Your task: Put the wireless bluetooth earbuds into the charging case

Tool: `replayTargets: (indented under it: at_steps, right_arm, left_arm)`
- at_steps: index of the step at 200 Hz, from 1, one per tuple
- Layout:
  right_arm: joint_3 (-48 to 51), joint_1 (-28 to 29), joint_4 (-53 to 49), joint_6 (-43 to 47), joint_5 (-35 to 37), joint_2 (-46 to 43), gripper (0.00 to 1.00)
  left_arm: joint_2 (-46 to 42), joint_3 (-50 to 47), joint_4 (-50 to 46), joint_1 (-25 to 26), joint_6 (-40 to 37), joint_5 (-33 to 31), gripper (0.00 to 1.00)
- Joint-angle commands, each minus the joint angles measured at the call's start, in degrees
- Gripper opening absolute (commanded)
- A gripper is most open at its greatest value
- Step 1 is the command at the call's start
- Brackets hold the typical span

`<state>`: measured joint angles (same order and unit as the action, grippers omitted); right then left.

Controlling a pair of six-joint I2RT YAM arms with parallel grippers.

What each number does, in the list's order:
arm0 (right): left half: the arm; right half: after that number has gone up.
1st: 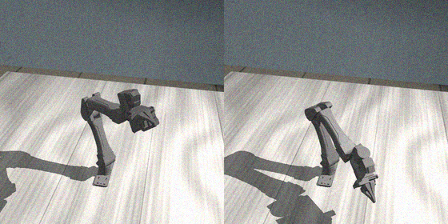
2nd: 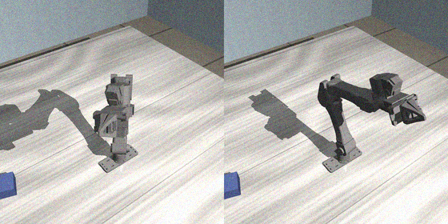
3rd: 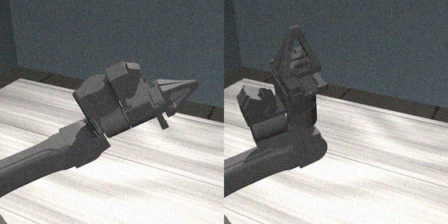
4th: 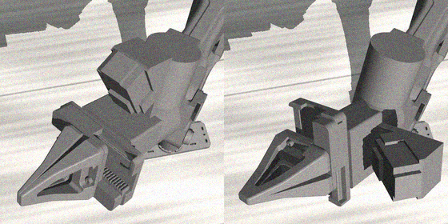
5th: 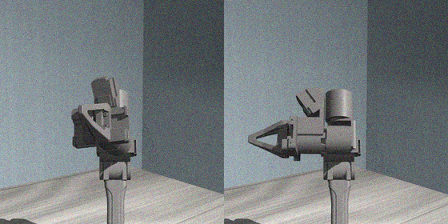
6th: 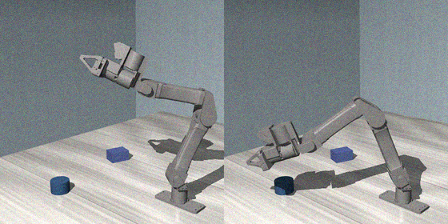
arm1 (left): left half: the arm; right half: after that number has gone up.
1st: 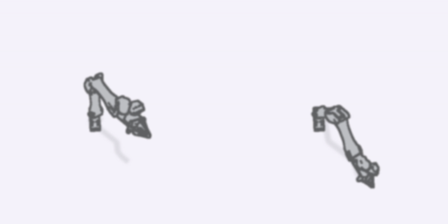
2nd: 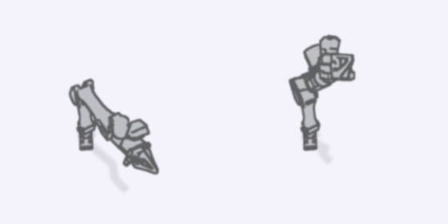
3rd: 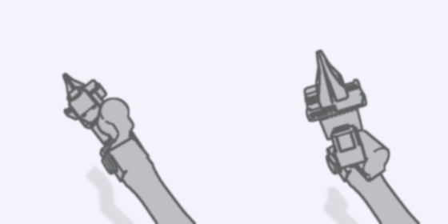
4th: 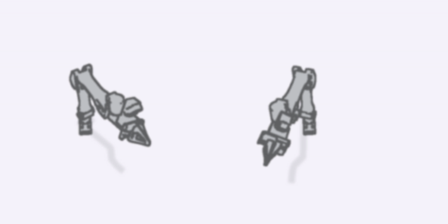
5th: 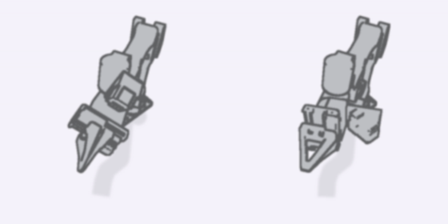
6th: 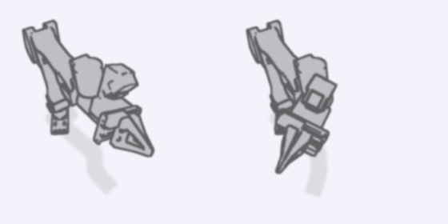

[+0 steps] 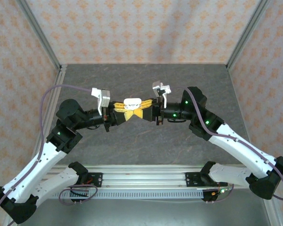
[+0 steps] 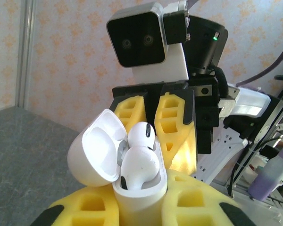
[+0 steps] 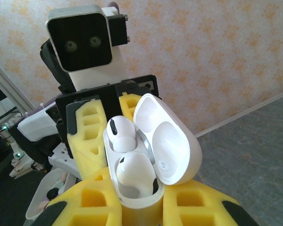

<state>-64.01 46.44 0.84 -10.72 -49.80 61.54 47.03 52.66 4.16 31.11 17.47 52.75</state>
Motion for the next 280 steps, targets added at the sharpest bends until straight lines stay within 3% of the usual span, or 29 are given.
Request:
replayTargets:
  at_steps: [1, 10, 47, 85, 131, 164, 203, 226, 251, 280]
  right_arm:
    - [-1.87, 0.85, -1.00, 1.76, -1.14, 0.80, 0.03]
    - [-1.91, 0.85, -1.72, 2.18, -0.56, 0.65, 0.07]
    - [-2.14, 0.59, -5.02, 3.77, 4.15, -1.51, 0.40]
    - [-6.51, -1.97, -13.24, 2.91, 6.57, -2.74, 0.54]
    - [-13.73, -5.55, -21.32, 1.27, 4.40, -0.85, 0.55]
    - [-17.99, -6.08, -28.07, 0.34, 11.10, 3.73, 0.51]
    - [-18.47, -6.44, -27.44, -5.22, 12.81, 9.37, 0.44]
    - [-18.85, -6.44, -26.80, -7.35, 8.54, 12.79, 0.41]
    - [-18.53, -6.24, -23.84, -10.09, -1.43, 15.13, 0.35]
    - [-15.83, -5.20, -20.40, -10.46, -7.08, 13.04, 0.35]
  left_arm:
    - [0.78, 2.29, 0.61, 1.09, -1.89, 3.91, 0.03]
    - [0.60, 2.28, -0.20, 1.07, -2.67, 3.45, 0.00]
    - [-0.61, 1.67, -2.43, 1.06, -5.08, 0.86, 0.00]
    - [-2.10, 1.21, -7.22, 1.08, -9.89, -1.50, 0.00]
    - [-2.35, 1.14, -11.60, 1.12, -14.58, -1.04, 0.00]
    - [-3.49, 0.43, -12.07, 1.07, -17.99, -0.37, 0.00]
    - [-4.67, -1.04, -10.55, 1.12, -20.19, 0.61, 0.00]
    - [-4.42, -1.04, -9.83, 1.11, -20.34, 0.96, 0.00]
    - [-3.66, -0.87, -9.63, 1.08, -19.73, 0.17, 0.00]
    - [-2.88, -0.87, -8.20, 1.09, -18.16, -1.15, 0.00]
